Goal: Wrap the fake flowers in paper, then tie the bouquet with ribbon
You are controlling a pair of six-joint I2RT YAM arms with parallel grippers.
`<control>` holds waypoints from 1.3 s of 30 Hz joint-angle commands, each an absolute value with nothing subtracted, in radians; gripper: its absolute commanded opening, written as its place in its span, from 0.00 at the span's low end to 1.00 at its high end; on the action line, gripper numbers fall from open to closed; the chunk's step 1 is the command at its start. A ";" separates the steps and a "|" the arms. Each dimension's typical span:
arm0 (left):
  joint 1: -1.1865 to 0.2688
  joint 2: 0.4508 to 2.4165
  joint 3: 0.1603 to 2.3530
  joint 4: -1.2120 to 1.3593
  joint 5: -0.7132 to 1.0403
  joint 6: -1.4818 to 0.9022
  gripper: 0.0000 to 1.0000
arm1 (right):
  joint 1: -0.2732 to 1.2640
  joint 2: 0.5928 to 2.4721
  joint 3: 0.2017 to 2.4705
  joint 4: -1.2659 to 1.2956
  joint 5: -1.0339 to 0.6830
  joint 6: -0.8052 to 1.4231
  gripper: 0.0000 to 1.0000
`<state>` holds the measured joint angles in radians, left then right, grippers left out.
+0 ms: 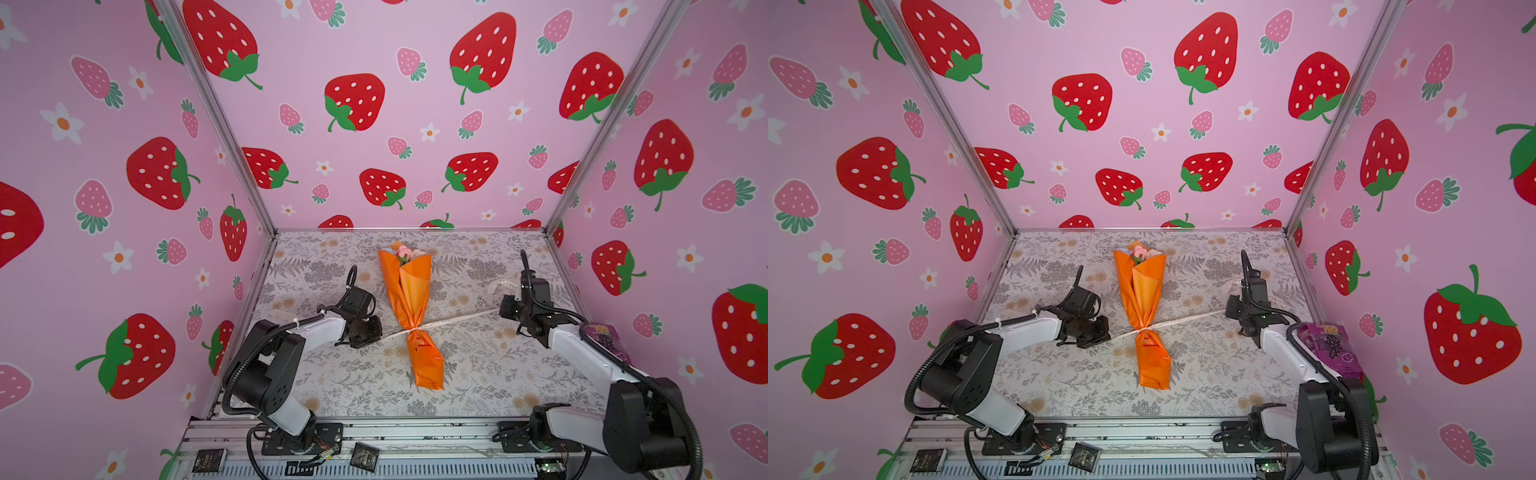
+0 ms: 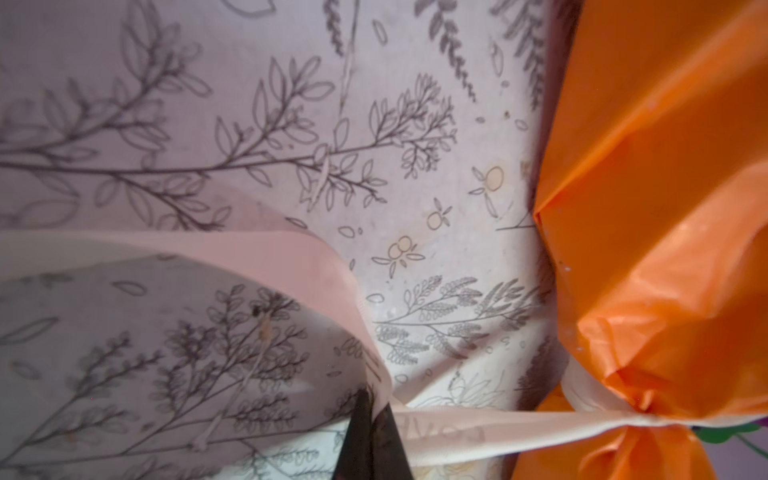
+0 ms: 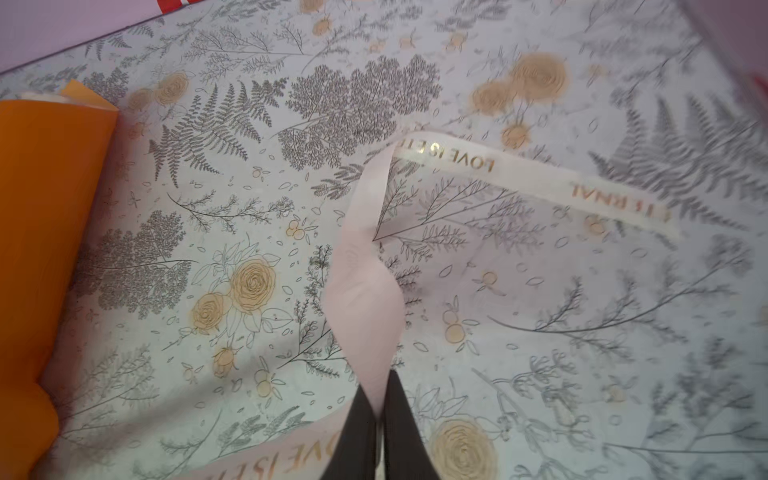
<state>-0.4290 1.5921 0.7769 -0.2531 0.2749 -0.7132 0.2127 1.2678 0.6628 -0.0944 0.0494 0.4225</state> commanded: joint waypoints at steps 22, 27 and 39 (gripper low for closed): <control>-0.226 1.373 0.703 -0.407 0.208 -0.810 0.70 | 0.141 1.688 0.963 -0.266 -0.125 0.245 0.55; -0.183 1.447 0.709 -0.313 0.248 -0.876 0.72 | 0.143 1.741 0.992 -0.246 -0.151 0.238 0.55; -0.155 1.616 0.765 -0.175 0.307 -0.987 0.76 | 0.190 1.884 1.103 -0.302 -0.048 0.166 0.56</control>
<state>-0.1570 1.5677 0.7639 -0.1646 0.3119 -0.9455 0.1761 1.8454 1.0901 -0.2451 -0.0856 0.2070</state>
